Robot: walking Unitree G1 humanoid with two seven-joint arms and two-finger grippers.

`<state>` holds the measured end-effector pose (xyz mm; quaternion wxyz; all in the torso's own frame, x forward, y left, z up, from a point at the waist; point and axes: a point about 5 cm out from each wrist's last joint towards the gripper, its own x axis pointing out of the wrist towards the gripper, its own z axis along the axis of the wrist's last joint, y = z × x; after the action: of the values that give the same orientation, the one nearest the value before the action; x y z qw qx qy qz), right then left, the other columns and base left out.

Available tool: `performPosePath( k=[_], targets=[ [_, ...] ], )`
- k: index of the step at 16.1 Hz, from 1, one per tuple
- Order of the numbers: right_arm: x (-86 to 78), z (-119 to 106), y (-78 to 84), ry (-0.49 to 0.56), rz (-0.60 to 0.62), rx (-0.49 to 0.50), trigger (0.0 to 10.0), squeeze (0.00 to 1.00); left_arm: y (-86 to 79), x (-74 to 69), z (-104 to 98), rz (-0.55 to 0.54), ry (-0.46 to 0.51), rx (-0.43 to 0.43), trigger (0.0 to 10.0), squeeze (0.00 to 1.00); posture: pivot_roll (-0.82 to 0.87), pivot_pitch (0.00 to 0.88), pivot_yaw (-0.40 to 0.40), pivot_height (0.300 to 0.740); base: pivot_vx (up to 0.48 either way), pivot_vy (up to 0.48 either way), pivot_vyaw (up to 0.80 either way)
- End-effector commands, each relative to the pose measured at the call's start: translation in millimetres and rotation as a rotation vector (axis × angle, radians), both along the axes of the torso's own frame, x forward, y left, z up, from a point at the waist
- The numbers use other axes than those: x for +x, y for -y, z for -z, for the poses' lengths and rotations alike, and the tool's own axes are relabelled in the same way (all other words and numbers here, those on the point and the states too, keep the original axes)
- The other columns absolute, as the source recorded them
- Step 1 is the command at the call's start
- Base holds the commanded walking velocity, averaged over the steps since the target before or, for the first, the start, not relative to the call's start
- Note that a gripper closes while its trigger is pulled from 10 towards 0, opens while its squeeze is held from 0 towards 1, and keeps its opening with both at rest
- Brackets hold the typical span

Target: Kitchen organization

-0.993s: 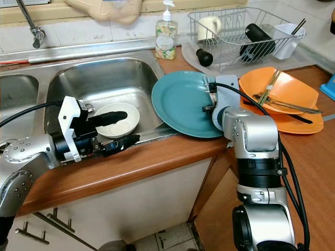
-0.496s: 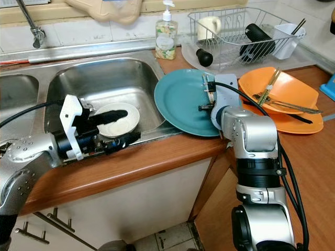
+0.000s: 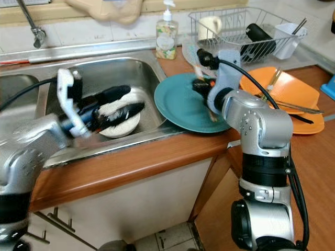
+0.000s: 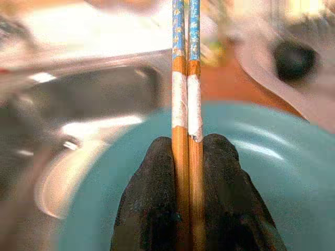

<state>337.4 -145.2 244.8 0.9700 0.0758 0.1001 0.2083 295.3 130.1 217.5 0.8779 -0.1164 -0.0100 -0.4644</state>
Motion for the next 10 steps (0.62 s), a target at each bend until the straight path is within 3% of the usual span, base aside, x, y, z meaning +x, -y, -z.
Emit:
performPosePath(
  k=[1,4,5,6,7,10],
  targets=[
    [-6.4,-8,-4.5,0.074,-0.072,0.041,0.0,0.0,1.2,4.3,-6,-0.004,-0.013,-0.042,10.0,0.0,-0.02,0.0,0.035,0.74,0.0,0.0,0.0],
    [-20.3,-16,-17.1,0.148,-0.226,0.111,0.0,0.0,8.4,8.4,-12,0.019,-0.041,-0.144,10.0,0.0,-0.03,0.0,0.038,0.74,0.0,0.0,0.0],
    [-32.8,-18,-27.1,0.188,-0.349,0.12,0.0,0.0,13.1,9.3,-16,0.053,-0.064,-0.236,5.0,0.0,-0.03,0.0,0.039,0.74,0.0,0.0,0.0],
    [-37.4,-17,-30.7,0.196,-0.394,0.113,0.0,0.0,14.8,9.4,-18,0.069,-0.073,-0.271,3.3,0.0,-0.03,0.0,0.04,0.74,0.0,0.0,0.0],
    [-41.7,-15,-34.1,0.197,-0.436,0.104,0.0,0.0,16.4,9.4,-19,0.085,-0.085,-0.309,0.0,0.0,-0.03,0.0,0.04,0.74,0.0,0.0,0.0],
    [-54.6,-11,-44.0,0.214,-0.557,0.085,0.0,0.0,19.8,11.1,-18,0.116,-0.134,-0.39,0.0,0.0,-0.03,0.0,0.043,0.74,0.0,0.0,0.0]
  ],
)
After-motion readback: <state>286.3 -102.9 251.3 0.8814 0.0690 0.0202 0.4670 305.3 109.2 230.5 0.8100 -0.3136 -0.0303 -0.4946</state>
